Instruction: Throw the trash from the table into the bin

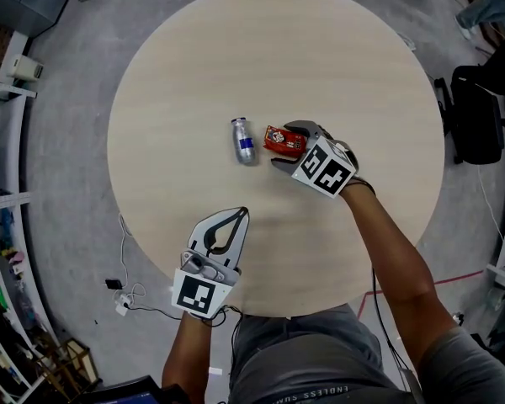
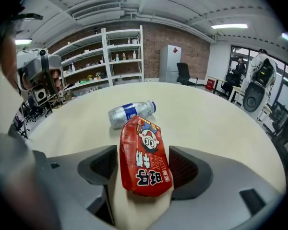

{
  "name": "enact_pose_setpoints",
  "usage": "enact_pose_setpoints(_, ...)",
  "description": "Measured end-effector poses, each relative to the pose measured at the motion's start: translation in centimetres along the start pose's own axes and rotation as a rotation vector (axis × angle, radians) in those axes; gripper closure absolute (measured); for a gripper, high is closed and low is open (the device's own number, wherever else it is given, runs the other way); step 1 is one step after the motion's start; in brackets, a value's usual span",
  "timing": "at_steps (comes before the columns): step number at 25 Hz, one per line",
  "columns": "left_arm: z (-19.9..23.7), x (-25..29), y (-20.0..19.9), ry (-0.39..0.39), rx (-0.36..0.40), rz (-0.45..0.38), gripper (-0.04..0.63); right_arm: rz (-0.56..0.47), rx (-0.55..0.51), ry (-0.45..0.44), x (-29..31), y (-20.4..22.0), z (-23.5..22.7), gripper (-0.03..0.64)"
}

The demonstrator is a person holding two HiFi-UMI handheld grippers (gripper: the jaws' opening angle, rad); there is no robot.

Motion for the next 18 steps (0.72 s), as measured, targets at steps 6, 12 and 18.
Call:
enact_pose_setpoints(6, -0.1, -1.6, -0.8, 0.0, 0.017, -0.006, 0.561, -0.023, 0.011, 0.105, -1.6, -1.1, 0.4, 0.516)
enact_pose_setpoints(12, -1.4, -4.3, -2.5, 0.006, 0.043, -0.026, 0.561, -0.075, 0.02, 0.207, -5.5, -4.5, 2.3, 0.577)
enact_pose_setpoints(18, -4.3, -5.9, -5.5, 0.048, 0.161, -0.028, 0.561, -0.148, 0.031, 0.252, -12.5, -8.4, 5.6, 0.578)
Point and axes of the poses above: the fingertips, and each gripper's own axes: x forward along the fingers, z to its left, y out of its underside, the point moved 4 cm from there along -x, backward along the fingers, and after that the axes turned 10 degrees about -x, right-handed, at the moved point
